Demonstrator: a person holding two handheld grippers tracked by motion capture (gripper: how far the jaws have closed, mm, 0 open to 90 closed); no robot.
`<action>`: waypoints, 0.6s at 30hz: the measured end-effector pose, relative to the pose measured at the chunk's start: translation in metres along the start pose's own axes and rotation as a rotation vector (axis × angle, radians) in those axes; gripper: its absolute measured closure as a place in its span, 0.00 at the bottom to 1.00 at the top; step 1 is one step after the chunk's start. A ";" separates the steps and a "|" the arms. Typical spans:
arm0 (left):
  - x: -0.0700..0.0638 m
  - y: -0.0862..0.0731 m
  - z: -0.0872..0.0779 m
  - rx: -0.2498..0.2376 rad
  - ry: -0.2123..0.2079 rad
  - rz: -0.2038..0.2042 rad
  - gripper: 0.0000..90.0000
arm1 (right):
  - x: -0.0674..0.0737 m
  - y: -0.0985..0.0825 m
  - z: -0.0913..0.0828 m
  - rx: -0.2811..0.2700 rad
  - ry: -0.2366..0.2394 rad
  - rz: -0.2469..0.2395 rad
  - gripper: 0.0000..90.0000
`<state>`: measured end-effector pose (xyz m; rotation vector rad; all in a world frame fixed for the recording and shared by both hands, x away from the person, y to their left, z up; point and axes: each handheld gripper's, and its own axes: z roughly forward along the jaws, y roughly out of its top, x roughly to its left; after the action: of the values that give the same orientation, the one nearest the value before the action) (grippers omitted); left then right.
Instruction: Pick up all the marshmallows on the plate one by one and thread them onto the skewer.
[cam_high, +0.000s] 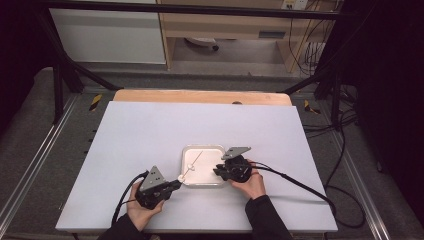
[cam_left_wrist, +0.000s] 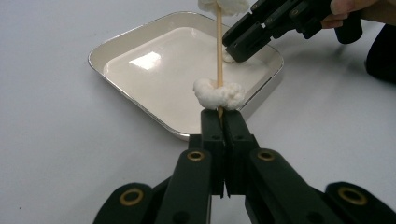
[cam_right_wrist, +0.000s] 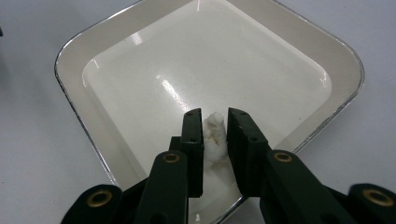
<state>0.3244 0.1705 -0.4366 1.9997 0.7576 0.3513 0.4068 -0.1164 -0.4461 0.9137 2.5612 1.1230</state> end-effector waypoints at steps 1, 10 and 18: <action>0.000 0.000 0.000 -0.001 0.000 -0.001 0.99 | -0.001 0.000 -0.001 -0.004 0.005 0.004 0.86; -0.001 0.000 0.000 -0.004 -0.007 0.004 0.98 | -0.004 0.012 -0.033 -0.139 0.084 0.076 0.86; -0.003 0.001 0.000 -0.012 -0.013 0.009 0.98 | -0.009 0.024 -0.061 -0.269 0.157 0.132 0.86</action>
<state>0.3222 0.1687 -0.4355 1.9928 0.7365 0.3470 0.4005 -0.1459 -0.3871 0.9713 2.4115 1.5898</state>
